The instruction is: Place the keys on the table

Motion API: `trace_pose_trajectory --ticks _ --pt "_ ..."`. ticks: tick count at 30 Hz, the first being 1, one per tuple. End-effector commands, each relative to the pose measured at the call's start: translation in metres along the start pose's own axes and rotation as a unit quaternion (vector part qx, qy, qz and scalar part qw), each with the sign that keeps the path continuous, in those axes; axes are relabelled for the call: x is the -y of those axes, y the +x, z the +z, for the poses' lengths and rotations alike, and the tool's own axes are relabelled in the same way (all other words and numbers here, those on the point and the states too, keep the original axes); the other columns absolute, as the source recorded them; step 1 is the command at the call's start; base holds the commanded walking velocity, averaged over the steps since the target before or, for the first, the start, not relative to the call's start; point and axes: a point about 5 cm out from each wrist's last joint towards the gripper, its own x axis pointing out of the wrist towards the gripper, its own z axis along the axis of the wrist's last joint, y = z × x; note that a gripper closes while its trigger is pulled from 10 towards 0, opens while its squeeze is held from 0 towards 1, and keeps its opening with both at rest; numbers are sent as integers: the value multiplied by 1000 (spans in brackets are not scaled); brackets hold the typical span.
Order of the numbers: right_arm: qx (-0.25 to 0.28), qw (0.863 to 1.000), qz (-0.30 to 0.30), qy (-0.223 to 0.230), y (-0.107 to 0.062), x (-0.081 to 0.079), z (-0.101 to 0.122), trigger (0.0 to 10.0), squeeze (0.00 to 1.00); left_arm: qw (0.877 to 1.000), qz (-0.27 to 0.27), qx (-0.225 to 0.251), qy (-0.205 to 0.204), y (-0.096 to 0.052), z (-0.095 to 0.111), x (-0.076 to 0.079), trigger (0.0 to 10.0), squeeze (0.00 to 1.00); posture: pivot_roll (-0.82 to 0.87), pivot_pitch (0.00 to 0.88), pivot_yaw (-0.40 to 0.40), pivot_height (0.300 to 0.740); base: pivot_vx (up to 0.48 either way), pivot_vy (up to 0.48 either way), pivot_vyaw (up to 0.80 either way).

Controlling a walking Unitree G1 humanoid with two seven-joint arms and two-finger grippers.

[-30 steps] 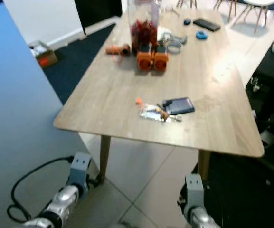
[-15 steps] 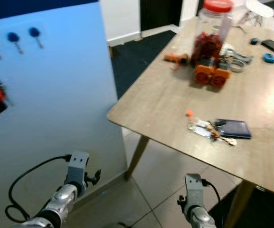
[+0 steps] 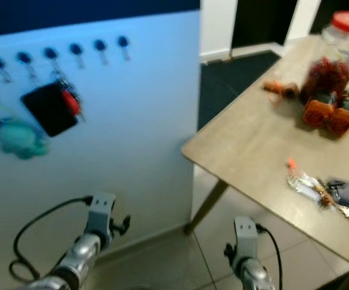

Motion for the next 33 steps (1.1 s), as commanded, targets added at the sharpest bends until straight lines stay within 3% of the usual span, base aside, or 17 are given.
trace_pose_trajectory --ticks 1,23,27,33 --pt "-5 1000 2 8 -1 -2 -6 10000 0 1000 0 -2 -1 0 0 -1 10000 0 35 37 8 740 0 0 800" --pt "-7 999 -1 35 -2 -2 -8 10000 0 1000 7 -11 -7 0 -1 -4 10000 0 37 40 12 740 0 0 791" --pt "-12 997 -19 76 -5 3 -15 10000 0 1000 4 -9 -3 1 1 -4 10000 0 41 38 10 740 0 0 0" --pt "-16 995 -37 94 -7 7 -21 10000 0 1000 -9 -8 18 1 2 -2 10000 0 41 38 10 740 0 0 0"
